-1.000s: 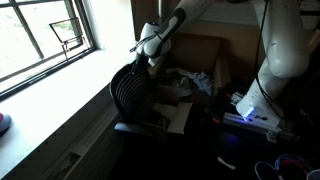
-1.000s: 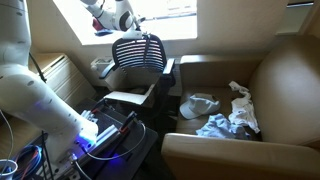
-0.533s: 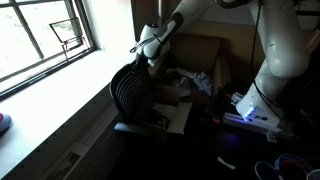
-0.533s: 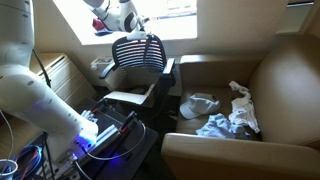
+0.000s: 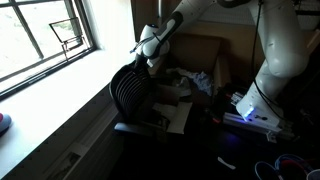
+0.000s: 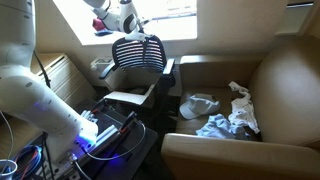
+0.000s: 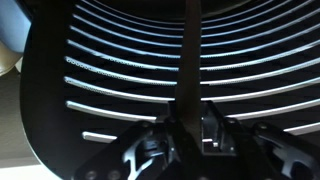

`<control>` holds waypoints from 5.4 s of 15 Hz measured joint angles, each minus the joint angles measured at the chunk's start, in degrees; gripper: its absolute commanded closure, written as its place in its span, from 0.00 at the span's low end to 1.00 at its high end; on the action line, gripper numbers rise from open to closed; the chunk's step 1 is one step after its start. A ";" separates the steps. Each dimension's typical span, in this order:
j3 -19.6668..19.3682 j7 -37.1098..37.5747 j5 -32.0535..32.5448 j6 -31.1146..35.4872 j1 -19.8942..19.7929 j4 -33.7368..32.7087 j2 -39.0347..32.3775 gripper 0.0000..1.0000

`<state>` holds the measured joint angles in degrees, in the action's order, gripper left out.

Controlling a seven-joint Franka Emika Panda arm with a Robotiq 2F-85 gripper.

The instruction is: Take the belt from the couch, hang it on the chair, then put it back on the couch

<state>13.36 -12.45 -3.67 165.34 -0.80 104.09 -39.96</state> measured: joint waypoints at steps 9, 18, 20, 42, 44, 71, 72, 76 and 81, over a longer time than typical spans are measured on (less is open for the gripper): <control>12.90 -1.18 -12.53 -10.61 -7.89 -3.48 0.76 0.99; 22.40 -3.30 -41.72 -47.07 -18.78 -16.79 13.84 0.99; 20.17 -3.11 -50.64 -51.98 -20.64 -18.67 17.63 0.99; -21.03 -8.11 -60.01 -40.98 -15.15 -15.26 29.64 0.99; -22.02 -12.05 -57.63 -36.37 -15.12 -15.30 26.73 0.99; -33.45 7.74 0.30 -14.94 -20.11 -11.46 14.87 0.96; -33.17 7.74 0.42 -16.79 -20.10 -10.92 14.81 0.96; -32.93 7.74 0.43 -17.80 -19.99 -10.78 14.84 0.99; -36.78 16.44 11.71 -17.33 -18.51 -10.74 10.15 0.99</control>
<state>-23.42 3.99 8.04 148.02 -19.31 93.35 -29.81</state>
